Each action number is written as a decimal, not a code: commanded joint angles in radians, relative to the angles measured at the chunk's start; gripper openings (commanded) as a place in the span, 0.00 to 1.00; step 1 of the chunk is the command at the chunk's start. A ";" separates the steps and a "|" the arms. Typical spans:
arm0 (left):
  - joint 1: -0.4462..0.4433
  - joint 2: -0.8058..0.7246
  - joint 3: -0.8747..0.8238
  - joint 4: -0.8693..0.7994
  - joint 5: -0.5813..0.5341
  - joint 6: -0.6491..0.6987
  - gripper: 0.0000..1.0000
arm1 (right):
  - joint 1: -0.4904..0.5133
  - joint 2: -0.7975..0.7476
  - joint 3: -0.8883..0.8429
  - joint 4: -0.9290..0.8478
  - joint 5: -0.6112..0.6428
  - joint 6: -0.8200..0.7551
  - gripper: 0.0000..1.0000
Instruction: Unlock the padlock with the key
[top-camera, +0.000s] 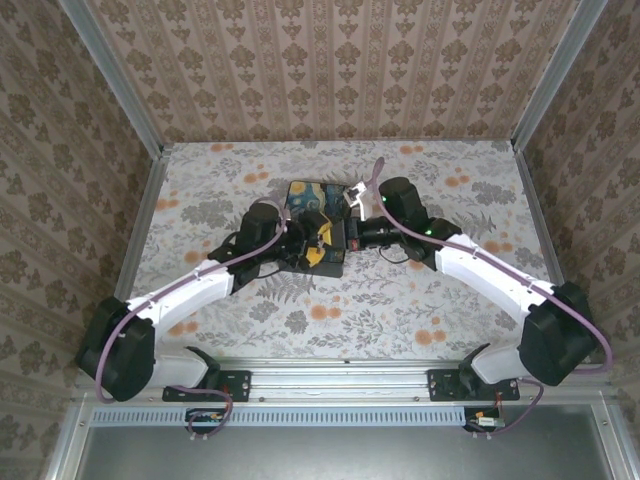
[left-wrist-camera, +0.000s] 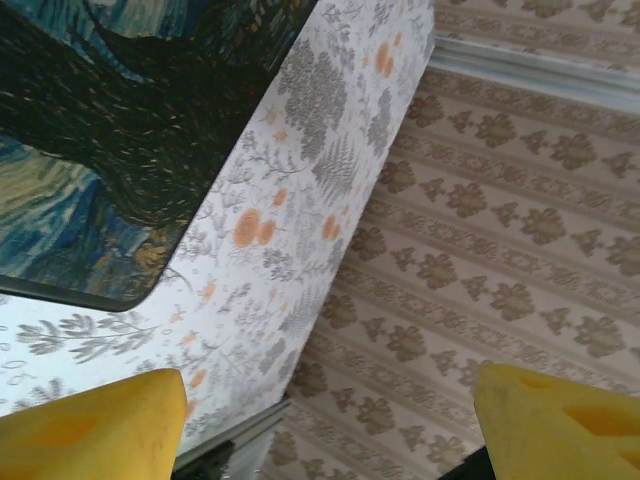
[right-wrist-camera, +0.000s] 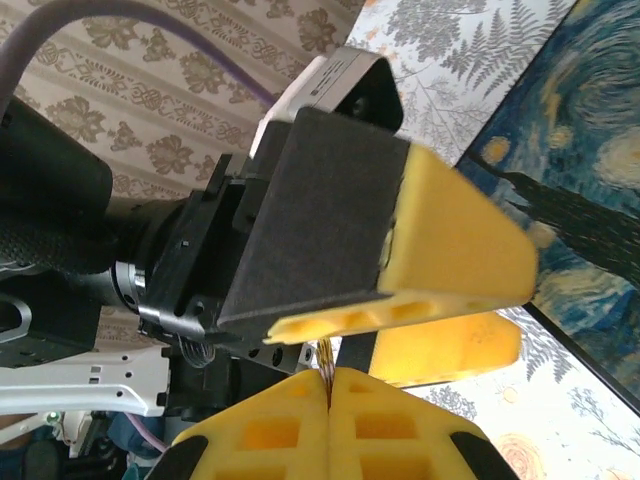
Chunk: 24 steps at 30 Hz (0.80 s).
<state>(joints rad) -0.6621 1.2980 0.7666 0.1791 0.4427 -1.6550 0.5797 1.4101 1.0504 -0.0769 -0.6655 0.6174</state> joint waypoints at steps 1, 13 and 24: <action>0.002 -0.047 -0.017 0.099 0.019 -0.109 0.74 | 0.020 0.037 0.025 0.072 0.034 0.013 0.00; 0.060 -0.094 -0.013 0.007 0.049 -0.027 0.53 | 0.022 0.069 0.027 0.074 0.054 0.005 0.00; 0.088 -0.106 -0.024 -0.027 0.068 0.036 0.26 | 0.022 0.083 0.023 0.087 0.042 0.003 0.00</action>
<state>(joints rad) -0.5842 1.2266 0.7483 0.1604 0.4881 -1.6520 0.6010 1.4879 1.0508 0.0013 -0.6319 0.6285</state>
